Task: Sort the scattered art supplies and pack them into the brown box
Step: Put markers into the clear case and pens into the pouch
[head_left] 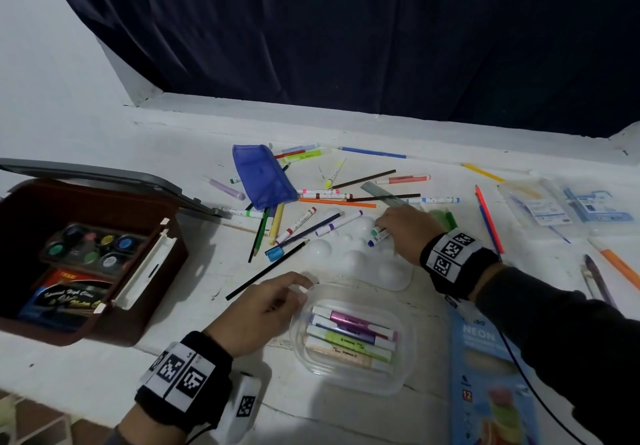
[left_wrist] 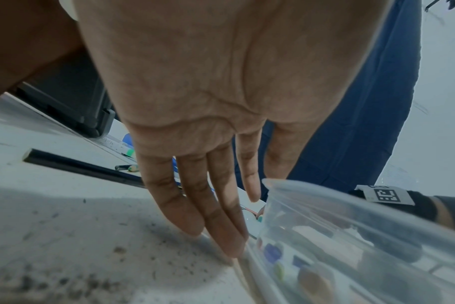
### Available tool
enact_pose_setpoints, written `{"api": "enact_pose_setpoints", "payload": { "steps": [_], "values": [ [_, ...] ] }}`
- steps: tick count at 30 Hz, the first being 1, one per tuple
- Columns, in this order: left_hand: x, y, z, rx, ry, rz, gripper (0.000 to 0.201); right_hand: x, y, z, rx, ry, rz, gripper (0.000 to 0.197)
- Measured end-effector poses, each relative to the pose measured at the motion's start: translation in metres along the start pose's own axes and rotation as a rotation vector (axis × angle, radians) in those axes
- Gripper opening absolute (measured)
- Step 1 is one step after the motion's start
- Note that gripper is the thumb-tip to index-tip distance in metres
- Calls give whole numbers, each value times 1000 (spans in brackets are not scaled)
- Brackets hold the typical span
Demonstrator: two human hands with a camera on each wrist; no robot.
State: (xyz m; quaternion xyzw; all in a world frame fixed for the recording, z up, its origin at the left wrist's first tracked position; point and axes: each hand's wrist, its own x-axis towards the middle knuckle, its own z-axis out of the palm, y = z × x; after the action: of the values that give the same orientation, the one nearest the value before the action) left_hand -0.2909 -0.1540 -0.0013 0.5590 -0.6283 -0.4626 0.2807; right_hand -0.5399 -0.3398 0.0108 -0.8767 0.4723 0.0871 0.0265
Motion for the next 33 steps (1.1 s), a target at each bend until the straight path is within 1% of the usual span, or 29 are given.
{"api": "enact_pose_setpoints", "payload": {
  "steps": [5,7,9,11,14,16,18,20,22,24,27,29,31,33],
  "values": [
    [0,5,-5,16,-27,-19,25,-8,-2,2,27,58,-24,42],
    [0,8,-6,36,-20,-27,25,-10,-2,1,57,70,-20,38],
    [2,10,-8,52,15,-25,24,-12,-1,1,78,83,-11,32],
    [4,10,-13,82,96,8,22,-14,-1,-1,73,97,-8,27],
    [17,12,-26,187,278,43,16,-20,-2,-5,55,135,-23,26],
    [31,13,-39,315,377,39,11,-26,-4,-9,46,201,-37,21],
    [49,11,-53,439,435,-4,7,-35,-7,-15,73,268,-40,22],
    [66,10,-65,535,411,-105,13,-44,-13,-23,125,328,-40,21],
    [82,11,-71,649,317,-195,19,-54,-20,-30,186,408,-47,20],
    [94,12,-71,790,239,-249,25,-66,-27,-35,271,495,-56,19],
    [106,8,-72,921,208,-277,32,-86,-36,-38,419,567,-59,14],
    [109,7,-70,972,188,-279,29,-99,-41,-38,495,594,-59,14],
    [109,11,-69,979,166,-295,24,-110,-45,-37,573,619,-46,16],
    [107,14,-67,974,161,-302,26,-120,-50,-35,659,639,-30,17]
  ]
}}
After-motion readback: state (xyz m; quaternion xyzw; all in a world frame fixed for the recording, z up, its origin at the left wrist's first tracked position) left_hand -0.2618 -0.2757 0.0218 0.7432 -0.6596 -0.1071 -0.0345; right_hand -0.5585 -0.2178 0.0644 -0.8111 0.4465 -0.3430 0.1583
